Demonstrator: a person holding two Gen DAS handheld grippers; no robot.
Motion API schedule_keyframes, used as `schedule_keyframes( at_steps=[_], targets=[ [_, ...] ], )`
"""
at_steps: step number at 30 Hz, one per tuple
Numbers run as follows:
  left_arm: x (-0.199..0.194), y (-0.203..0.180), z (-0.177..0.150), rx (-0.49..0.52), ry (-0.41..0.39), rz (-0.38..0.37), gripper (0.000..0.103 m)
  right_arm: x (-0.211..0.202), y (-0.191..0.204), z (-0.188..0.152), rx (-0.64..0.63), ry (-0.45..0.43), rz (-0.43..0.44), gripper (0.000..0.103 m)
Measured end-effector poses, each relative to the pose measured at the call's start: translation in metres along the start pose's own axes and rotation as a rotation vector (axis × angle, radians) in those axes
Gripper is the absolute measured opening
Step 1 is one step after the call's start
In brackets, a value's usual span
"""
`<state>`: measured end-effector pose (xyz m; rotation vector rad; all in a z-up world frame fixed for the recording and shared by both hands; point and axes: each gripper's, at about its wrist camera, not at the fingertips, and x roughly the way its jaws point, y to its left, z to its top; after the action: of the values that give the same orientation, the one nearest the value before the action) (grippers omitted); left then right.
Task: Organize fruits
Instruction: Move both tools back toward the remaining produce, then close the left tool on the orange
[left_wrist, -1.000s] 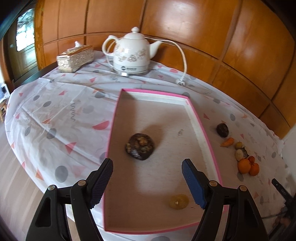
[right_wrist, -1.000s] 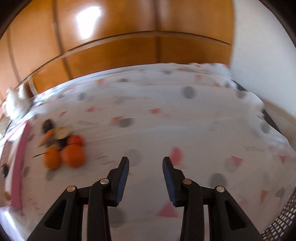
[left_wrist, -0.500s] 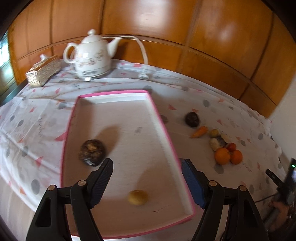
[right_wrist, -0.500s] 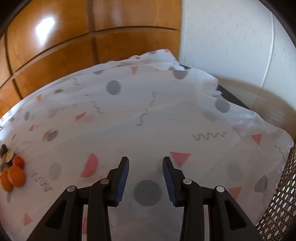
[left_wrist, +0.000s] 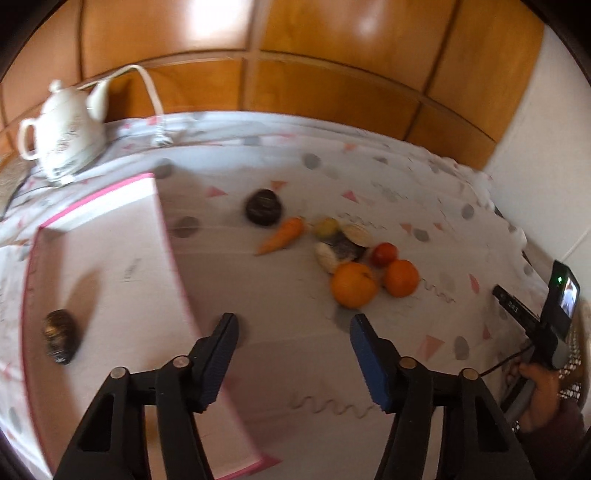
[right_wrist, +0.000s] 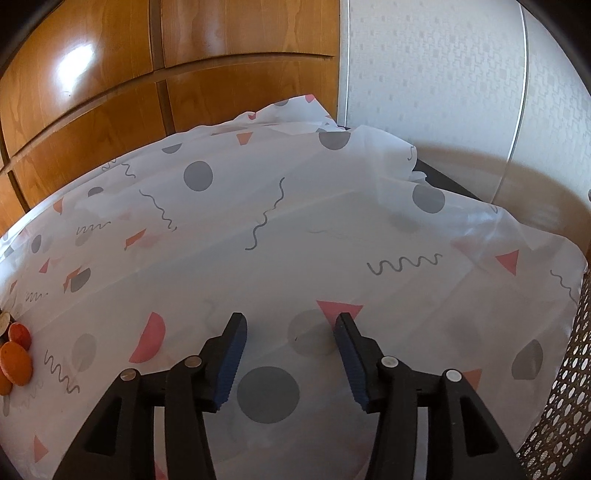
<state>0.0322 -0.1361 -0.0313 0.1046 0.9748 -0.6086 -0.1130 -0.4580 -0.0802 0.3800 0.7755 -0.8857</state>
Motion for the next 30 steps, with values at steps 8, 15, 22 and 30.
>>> schedule_keyframes(
  at_steps=[8, 15, 22, 30],
  targets=[
    [0.043, -0.032, 0.009, 0.032, 0.066, -0.028, 0.061, 0.001, 0.003, 0.000, -0.005, -0.005, 0.003, 0.056],
    [0.068, -0.043, 0.021, 0.014, 0.087, -0.028, 0.061, 0.002, 0.005, -0.001, -0.014, -0.006, 0.007, 0.061],
    [0.087, -0.048, 0.024, 0.018, 0.101, -0.034, 0.040, 0.002, 0.006, -0.001, -0.017, -0.007, 0.005, 0.062],
    [0.069, -0.036, 0.011, 0.002, 0.099, -0.051, 0.040, 0.001, 0.006, -0.001, -0.020, -0.007, 0.002, 0.063]
  ],
)
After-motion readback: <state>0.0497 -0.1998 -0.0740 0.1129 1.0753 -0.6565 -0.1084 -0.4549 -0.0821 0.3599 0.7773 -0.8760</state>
